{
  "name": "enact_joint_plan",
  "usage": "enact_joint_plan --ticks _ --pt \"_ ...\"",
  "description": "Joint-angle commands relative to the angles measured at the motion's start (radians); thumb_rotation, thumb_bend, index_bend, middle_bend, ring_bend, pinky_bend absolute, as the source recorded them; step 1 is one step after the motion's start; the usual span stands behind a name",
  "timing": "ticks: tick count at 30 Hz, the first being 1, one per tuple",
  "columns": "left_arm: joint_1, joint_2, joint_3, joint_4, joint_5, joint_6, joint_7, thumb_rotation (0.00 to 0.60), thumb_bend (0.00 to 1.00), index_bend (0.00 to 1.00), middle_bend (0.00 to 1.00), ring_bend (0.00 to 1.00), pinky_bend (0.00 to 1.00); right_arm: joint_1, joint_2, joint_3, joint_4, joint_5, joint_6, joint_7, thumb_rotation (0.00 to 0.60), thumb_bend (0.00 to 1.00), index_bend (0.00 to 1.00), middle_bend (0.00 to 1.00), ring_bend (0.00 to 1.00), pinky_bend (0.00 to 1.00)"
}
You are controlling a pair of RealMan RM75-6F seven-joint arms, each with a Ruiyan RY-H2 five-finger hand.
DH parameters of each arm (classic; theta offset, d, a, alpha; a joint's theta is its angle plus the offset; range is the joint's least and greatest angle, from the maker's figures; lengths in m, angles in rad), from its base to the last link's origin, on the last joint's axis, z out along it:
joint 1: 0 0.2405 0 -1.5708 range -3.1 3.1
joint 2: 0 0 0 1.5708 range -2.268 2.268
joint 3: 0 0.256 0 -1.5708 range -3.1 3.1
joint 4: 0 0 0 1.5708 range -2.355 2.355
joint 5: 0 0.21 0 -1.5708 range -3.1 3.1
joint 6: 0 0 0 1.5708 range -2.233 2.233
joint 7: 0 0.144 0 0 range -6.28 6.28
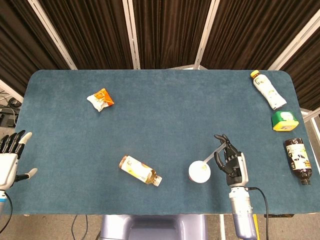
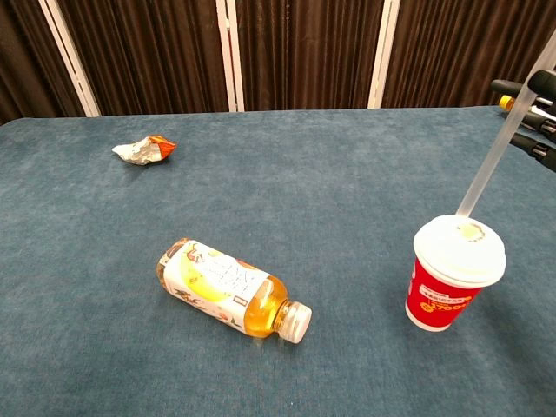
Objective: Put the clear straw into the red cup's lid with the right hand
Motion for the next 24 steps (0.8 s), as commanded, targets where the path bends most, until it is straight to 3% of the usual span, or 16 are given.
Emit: enact_joint_plan --ticks 1,24 --pt "0.0 0.0 0.0 0.0 0.0 0.0 0.0 0.6 0.15 0.0 0.0 0.0 0.0 0.0 0.002 0.0 0.0 0.003 -0.002 0.001 0.6 0.42 0.66 0.26 0.0 0.0" --pt "0.0 0.001 0.0 0.0 0.001 -0.001 -0.004 0.6 0.15 0.0 0.0 0.0 0.0 -0.005 0.008 -0.016 0.033 0.001 -0.012 0.017 0.6 0.42 0.66 0.26 0.0 0.0"
